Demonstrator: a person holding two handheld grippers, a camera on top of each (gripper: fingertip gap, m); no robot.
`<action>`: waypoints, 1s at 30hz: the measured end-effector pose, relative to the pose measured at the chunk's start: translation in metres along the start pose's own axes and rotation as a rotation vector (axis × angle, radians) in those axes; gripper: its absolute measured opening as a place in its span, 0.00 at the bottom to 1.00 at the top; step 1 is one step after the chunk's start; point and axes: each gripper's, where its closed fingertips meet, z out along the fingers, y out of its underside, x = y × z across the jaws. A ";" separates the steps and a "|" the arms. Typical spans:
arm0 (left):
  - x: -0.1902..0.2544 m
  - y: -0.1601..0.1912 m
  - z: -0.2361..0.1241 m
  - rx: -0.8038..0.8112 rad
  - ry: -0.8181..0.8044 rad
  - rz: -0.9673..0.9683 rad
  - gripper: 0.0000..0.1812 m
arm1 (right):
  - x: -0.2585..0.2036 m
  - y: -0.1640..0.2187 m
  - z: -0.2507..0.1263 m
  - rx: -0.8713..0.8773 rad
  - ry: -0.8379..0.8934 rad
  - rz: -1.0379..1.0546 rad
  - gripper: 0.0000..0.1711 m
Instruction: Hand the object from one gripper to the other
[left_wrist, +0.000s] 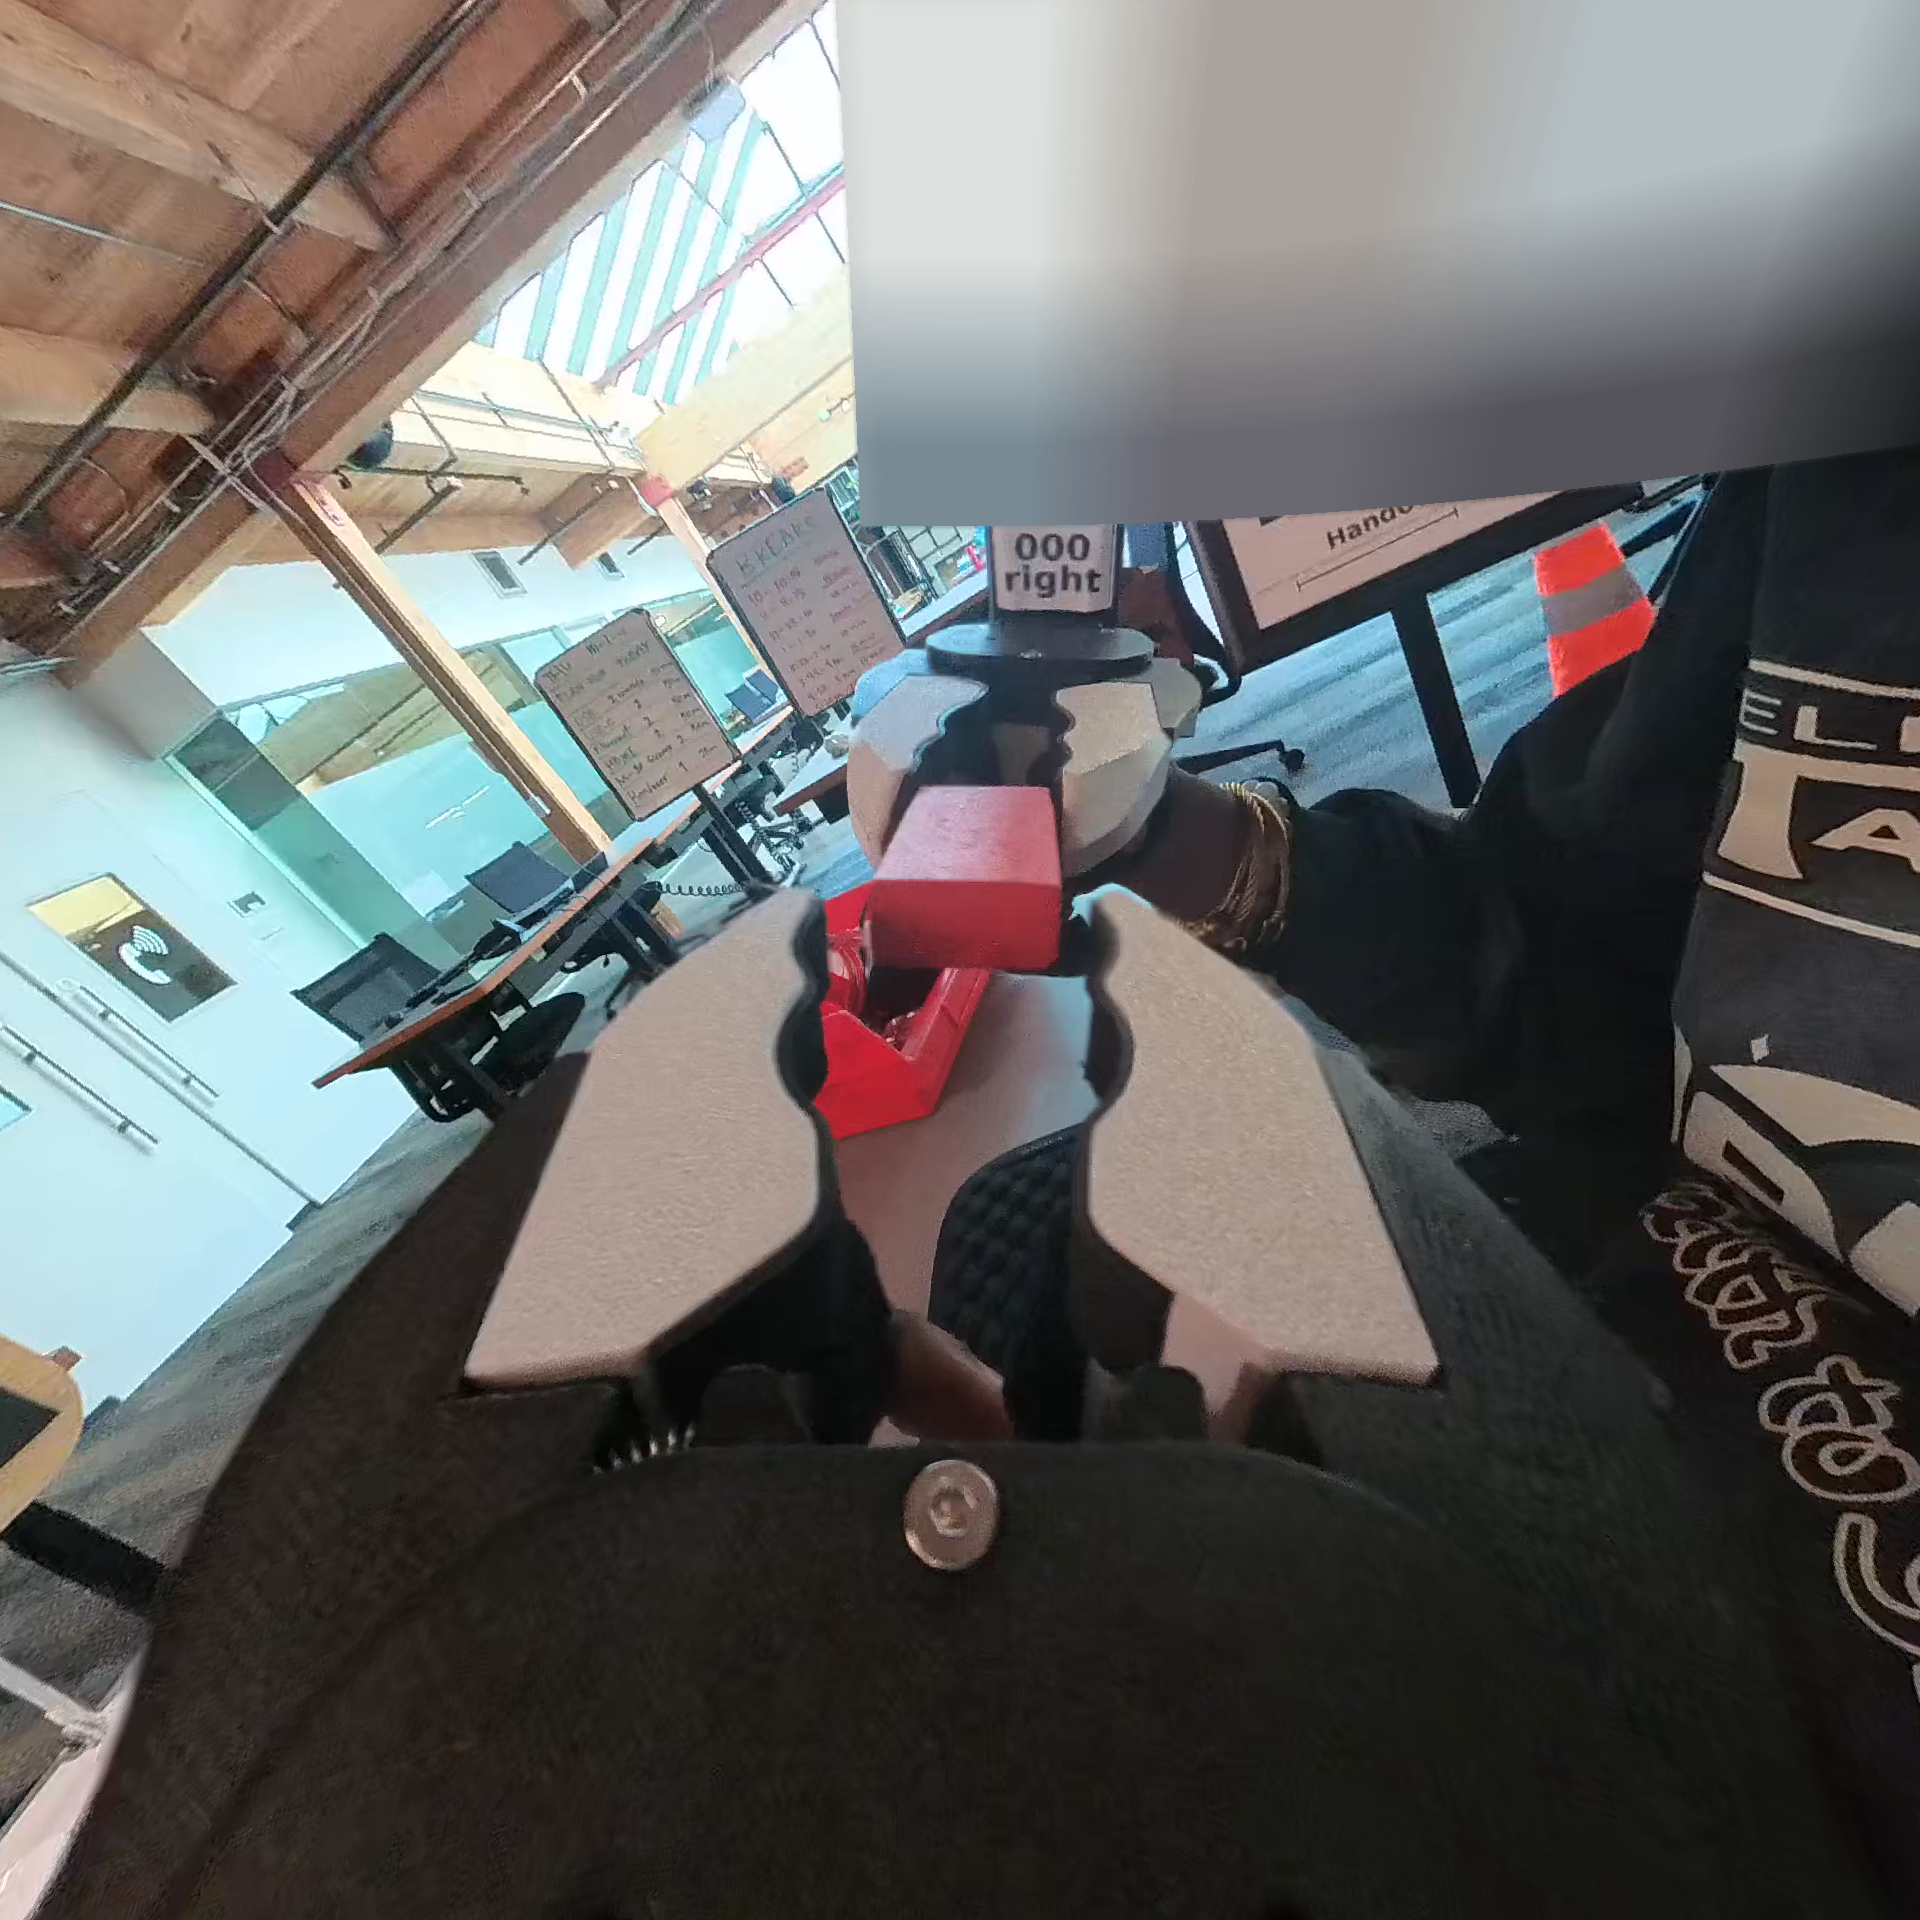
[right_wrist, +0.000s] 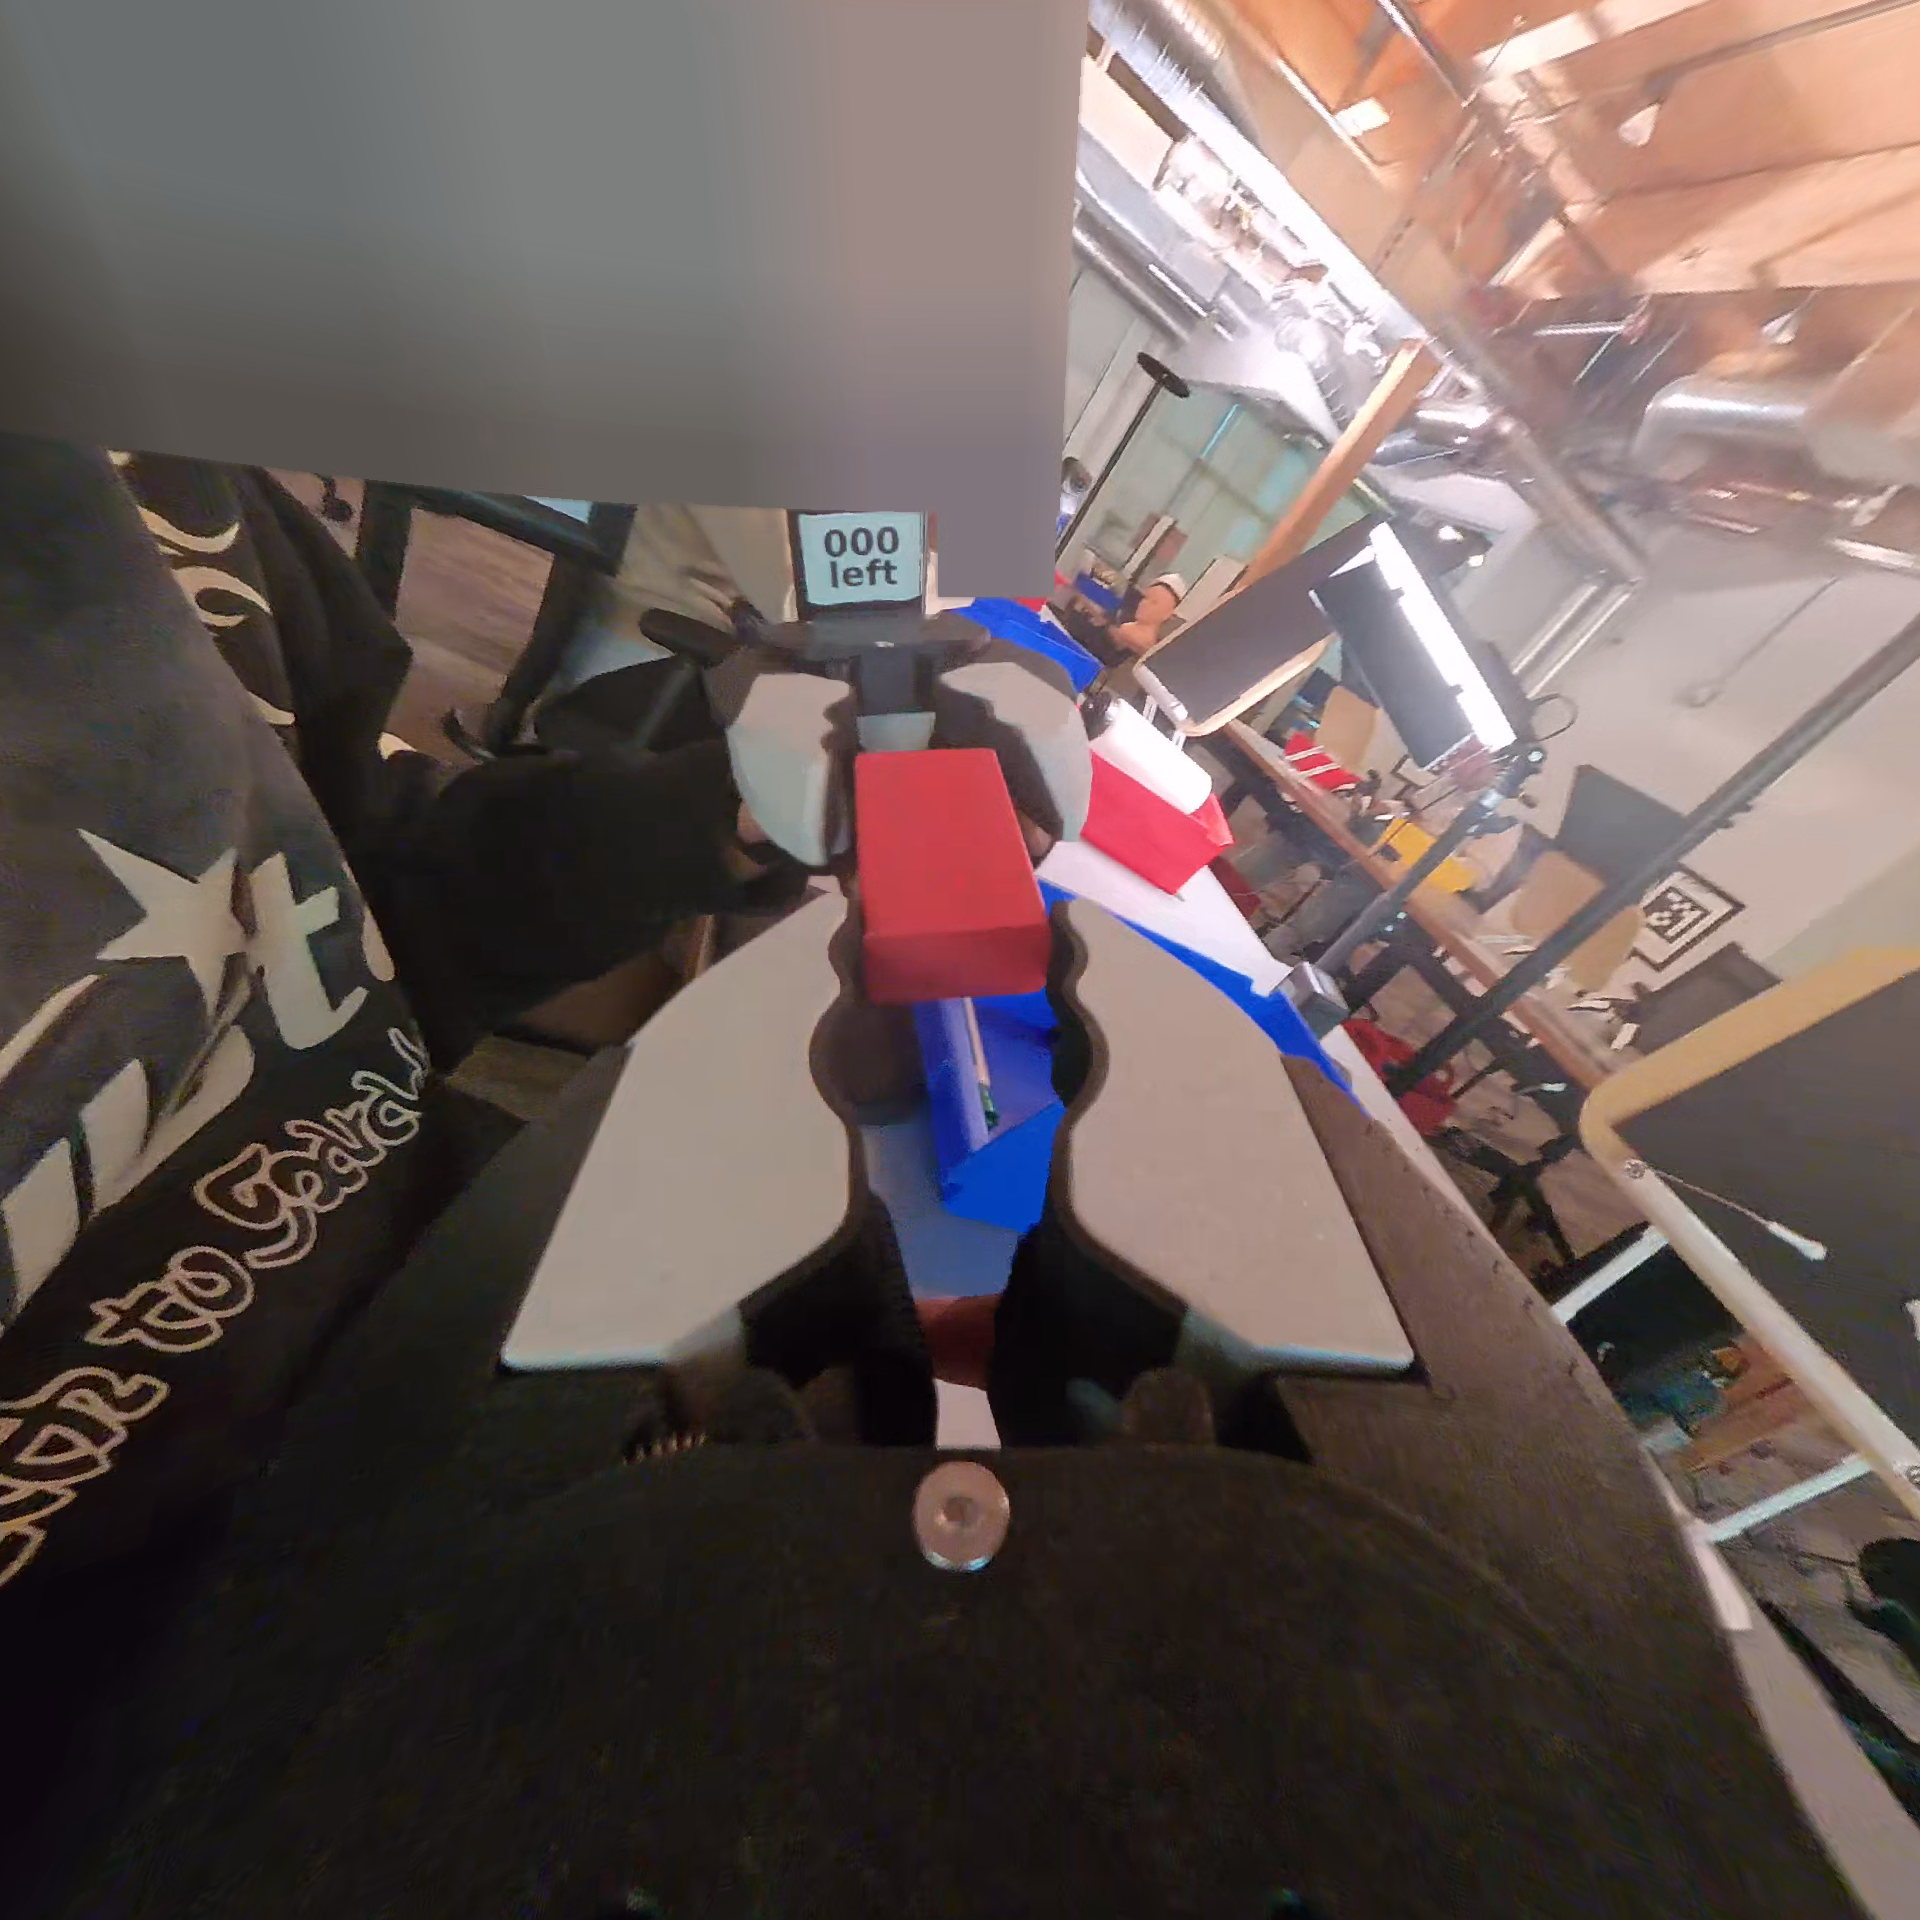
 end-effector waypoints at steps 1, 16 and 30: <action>0.000 -0.001 0.001 0.007 0.004 -0.006 0.19 | 0.001 0.001 0.001 -0.013 0.007 0.003 0.20; -0.008 0.009 0.002 0.062 0.183 -0.697 0.19 | 0.009 0.008 0.002 -0.136 0.314 -0.836 0.11; 0.002 0.004 0.000 -0.039 -0.016 0.112 0.18 | -0.009 0.000 -0.001 0.012 -0.023 -0.172 0.10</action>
